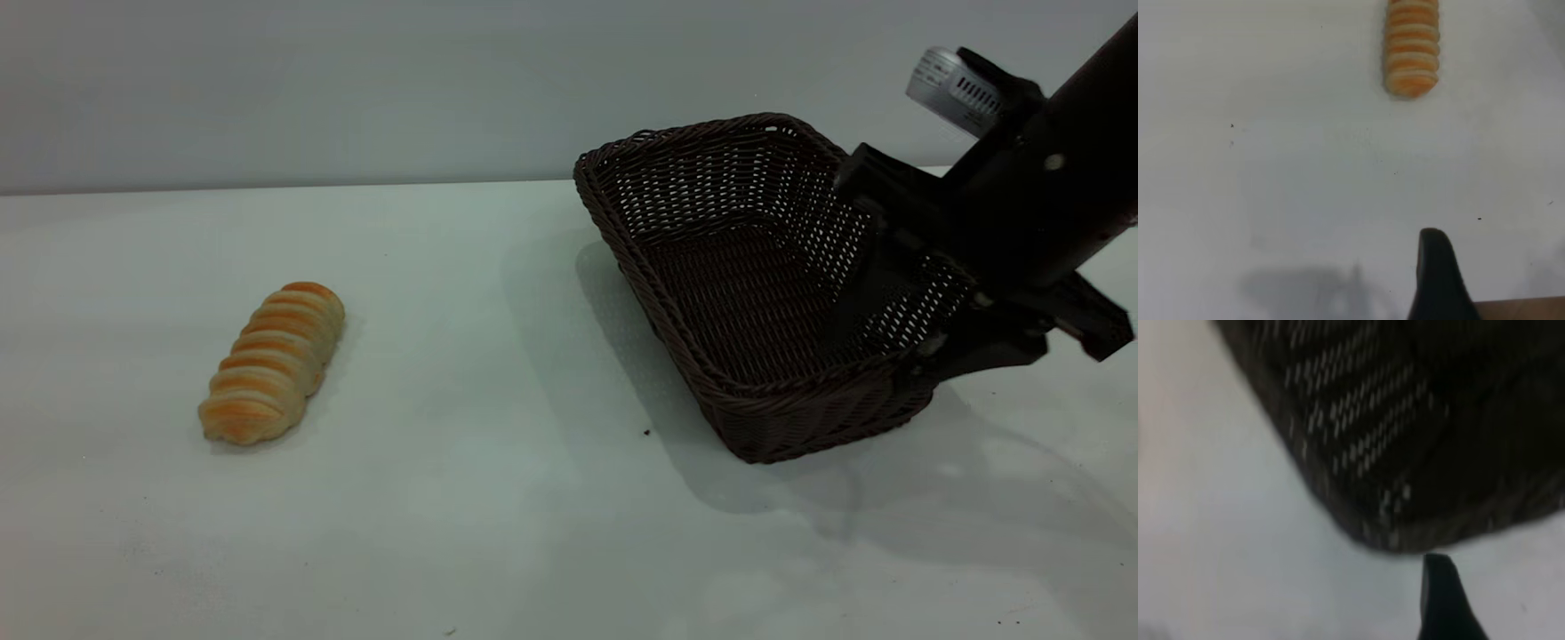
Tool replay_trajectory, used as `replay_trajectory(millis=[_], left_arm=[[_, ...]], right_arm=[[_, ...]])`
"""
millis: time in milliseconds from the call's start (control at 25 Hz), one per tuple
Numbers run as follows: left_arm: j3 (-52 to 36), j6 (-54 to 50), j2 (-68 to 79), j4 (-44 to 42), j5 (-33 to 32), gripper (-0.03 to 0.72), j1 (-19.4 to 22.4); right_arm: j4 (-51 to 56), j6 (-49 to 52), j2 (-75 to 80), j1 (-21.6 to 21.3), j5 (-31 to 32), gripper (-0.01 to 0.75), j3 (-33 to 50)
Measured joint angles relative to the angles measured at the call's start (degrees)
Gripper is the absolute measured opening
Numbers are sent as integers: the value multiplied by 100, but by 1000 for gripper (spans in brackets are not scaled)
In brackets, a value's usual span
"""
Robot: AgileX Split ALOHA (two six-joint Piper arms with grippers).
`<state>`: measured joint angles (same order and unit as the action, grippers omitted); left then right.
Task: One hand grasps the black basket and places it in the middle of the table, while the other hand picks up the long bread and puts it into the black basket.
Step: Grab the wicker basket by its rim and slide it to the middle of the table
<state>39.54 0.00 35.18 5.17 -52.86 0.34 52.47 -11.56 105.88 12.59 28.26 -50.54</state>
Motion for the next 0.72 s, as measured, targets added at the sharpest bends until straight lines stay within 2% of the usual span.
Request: replay_trajectory(millis=[720], left_arm=[[0,0,0,0,3,485,0]], right_arm=[[143,855,252,0,-520,428,-11]])
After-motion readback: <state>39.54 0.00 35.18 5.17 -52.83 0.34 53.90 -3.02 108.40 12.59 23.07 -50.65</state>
